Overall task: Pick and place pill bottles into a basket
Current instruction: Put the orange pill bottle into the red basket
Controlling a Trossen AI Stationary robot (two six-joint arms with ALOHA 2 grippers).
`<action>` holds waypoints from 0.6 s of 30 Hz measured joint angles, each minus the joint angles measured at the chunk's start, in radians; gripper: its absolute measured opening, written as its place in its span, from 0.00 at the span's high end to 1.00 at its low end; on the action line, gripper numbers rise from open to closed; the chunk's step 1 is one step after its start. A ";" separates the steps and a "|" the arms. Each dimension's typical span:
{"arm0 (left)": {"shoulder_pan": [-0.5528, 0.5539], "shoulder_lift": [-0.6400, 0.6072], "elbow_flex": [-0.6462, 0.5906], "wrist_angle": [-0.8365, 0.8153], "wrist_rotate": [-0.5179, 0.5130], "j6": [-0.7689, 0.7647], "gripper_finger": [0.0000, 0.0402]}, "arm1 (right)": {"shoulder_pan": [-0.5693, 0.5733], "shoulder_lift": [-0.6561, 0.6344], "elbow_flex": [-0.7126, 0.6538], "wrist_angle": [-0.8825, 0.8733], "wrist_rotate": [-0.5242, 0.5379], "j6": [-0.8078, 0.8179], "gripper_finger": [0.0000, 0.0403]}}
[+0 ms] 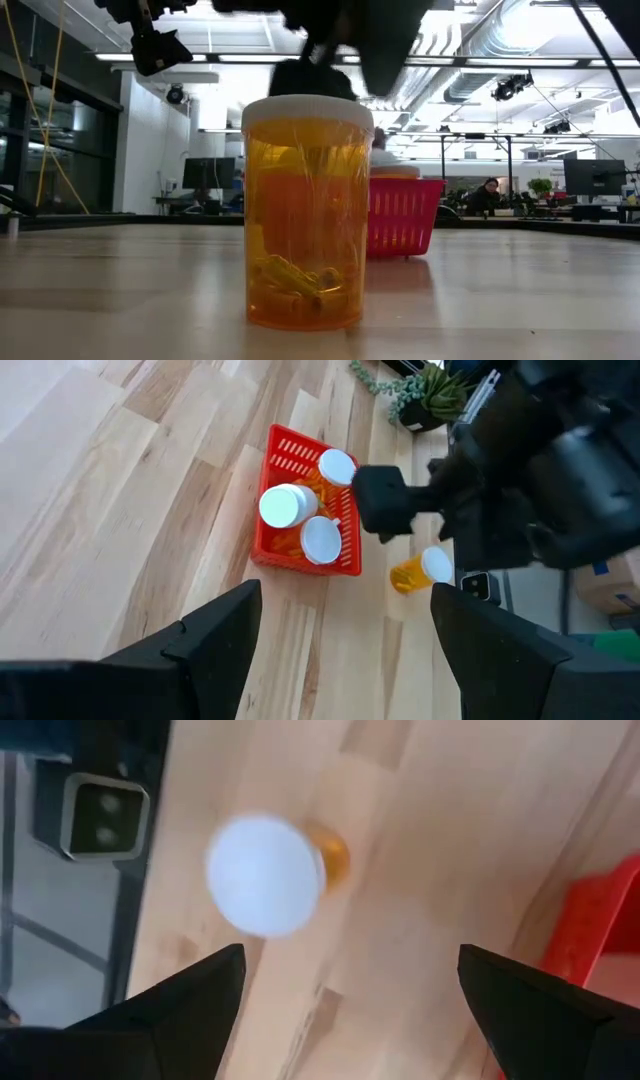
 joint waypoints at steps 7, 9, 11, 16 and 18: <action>0.000 0.000 0.000 0.000 0.001 0.010 0.19 | 0.016 0.066 0.189 -0.094 0.022 0.009 0.12; 0.000 0.000 0.000 0.000 0.001 0.014 0.19 | 0.021 0.066 0.190 -0.096 0.027 0.022 0.12; 0.000 0.000 0.000 0.000 0.001 0.021 0.19 | 0.029 0.066 0.190 -0.109 0.019 0.047 0.12; 0.000 0.000 0.000 0.006 0.000 0.039 0.19 | 0.053 0.067 0.175 -0.092 0.003 0.072 0.12; 0.000 0.000 0.000 0.011 0.000 0.042 0.19 | 0.058 0.067 0.176 -0.080 0.002 0.088 0.12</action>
